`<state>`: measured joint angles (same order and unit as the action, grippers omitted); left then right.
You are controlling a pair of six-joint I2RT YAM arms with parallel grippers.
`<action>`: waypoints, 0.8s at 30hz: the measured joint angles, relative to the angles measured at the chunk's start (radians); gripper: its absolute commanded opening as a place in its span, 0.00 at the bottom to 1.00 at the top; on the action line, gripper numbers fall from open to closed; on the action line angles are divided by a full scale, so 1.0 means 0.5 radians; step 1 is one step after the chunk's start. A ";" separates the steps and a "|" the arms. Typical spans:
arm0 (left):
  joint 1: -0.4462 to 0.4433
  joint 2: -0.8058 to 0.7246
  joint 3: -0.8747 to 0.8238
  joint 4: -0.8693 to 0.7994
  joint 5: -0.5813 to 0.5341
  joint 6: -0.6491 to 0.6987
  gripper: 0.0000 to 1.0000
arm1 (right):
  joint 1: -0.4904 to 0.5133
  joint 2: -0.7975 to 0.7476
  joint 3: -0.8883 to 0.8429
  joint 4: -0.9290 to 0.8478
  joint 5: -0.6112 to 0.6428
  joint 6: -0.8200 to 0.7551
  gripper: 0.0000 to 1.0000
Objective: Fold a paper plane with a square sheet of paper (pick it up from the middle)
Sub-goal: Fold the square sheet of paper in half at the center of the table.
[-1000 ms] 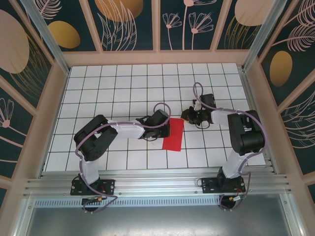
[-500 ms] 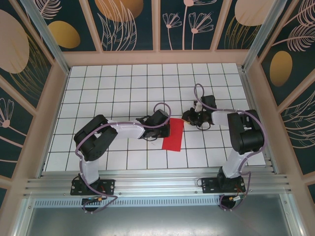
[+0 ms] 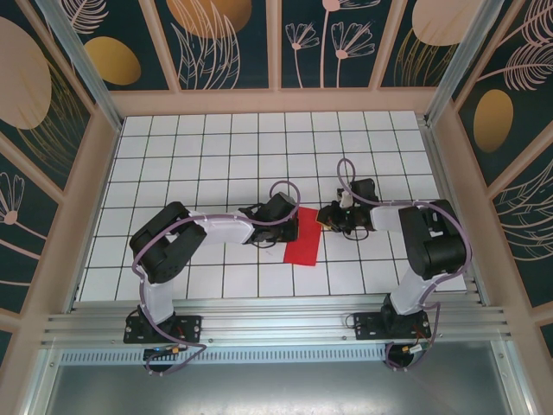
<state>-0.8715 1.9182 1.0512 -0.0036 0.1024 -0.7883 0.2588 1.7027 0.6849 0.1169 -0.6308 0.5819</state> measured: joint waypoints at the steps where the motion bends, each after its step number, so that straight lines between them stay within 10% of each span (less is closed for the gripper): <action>1: 0.000 0.000 0.000 0.001 0.000 0.000 0.00 | 0.000 -0.001 0.000 -0.001 0.000 -0.001 0.20; 24: 0.000 0.000 0.011 -0.021 0.001 0.036 0.00 | 0.195 -0.235 -0.170 -0.081 0.143 0.015 0.22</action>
<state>-0.8715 1.9182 1.0569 -0.0139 0.1028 -0.7704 0.3565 1.5852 0.5999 0.0765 -0.5591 0.5896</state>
